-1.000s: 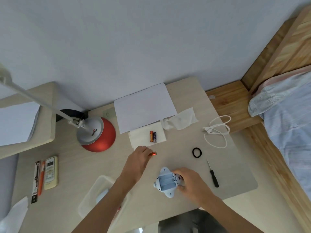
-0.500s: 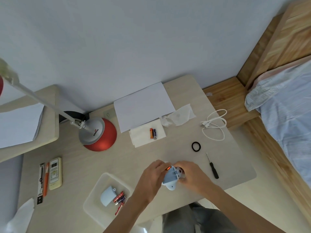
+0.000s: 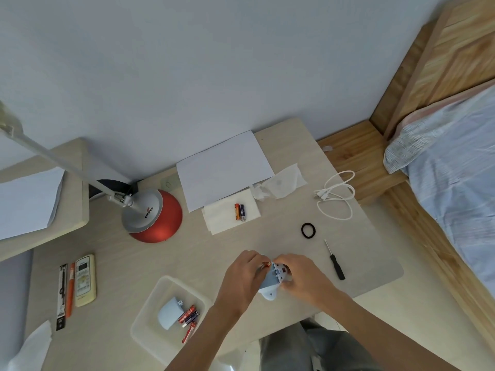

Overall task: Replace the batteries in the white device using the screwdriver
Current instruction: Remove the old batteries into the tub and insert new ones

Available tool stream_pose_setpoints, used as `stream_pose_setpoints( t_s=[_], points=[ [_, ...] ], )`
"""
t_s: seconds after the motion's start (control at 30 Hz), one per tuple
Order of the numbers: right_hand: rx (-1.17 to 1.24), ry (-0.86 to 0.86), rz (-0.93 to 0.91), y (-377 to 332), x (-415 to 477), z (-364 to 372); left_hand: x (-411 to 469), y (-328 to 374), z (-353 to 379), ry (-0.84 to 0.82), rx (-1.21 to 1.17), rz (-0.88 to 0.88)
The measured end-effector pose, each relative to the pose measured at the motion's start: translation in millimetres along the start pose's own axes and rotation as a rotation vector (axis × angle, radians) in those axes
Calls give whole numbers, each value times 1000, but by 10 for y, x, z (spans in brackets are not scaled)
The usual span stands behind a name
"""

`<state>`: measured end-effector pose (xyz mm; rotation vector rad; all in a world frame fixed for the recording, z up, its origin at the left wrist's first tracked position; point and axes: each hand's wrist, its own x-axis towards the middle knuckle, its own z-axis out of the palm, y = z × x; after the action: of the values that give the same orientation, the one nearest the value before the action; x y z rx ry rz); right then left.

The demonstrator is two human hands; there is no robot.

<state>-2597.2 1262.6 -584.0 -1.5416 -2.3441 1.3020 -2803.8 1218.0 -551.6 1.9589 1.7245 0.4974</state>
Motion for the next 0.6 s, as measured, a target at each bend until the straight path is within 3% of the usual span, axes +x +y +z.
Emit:
stream_pose_setpoints(
  t_s=[0.3, 0.6],
  points=[
    [11, -11, -32, 0, 21, -10, 74, -103, 84, -76, 38, 20],
    [19, -7, -43, 18, 2, -5, 190, -150, 88, -111, -123, -210]
  ],
)
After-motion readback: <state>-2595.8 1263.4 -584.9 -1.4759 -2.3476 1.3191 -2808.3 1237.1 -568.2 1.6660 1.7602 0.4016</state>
